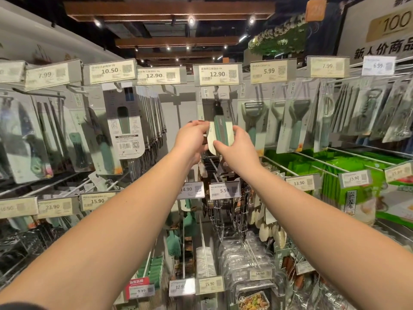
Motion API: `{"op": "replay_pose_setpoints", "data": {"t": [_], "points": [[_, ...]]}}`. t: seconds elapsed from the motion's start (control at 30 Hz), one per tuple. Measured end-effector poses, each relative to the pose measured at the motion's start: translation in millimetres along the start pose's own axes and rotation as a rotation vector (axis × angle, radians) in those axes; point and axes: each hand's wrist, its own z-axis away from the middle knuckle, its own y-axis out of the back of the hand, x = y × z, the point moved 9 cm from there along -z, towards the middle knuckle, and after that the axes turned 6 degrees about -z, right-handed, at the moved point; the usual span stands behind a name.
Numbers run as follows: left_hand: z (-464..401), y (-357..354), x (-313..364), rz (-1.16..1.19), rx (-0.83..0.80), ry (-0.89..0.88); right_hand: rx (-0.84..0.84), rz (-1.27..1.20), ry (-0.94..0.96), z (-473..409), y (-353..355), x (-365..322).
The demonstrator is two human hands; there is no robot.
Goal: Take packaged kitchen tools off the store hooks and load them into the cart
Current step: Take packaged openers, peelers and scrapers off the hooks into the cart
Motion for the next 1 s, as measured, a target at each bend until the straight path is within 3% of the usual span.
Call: {"op": "replay_pose_setpoints", "data": {"t": [0.17,0.4,0.63,1.0], "points": [[-26,10,-11,-0.036,0.099,0.077,0.023,0.173,-0.06,-28,-14,6],[-60,13,-15,-0.112,0.146,0.074,0.016,0.175,-0.164,-65,-41,24],[-74,14,-16,-0.171,0.17,0.041,-0.073,0.343,-0.241,-88,-53,30],[-72,15,-20,-0.256,0.177,0.086,-0.095,0.367,-0.26,-90,-59,29]]}}
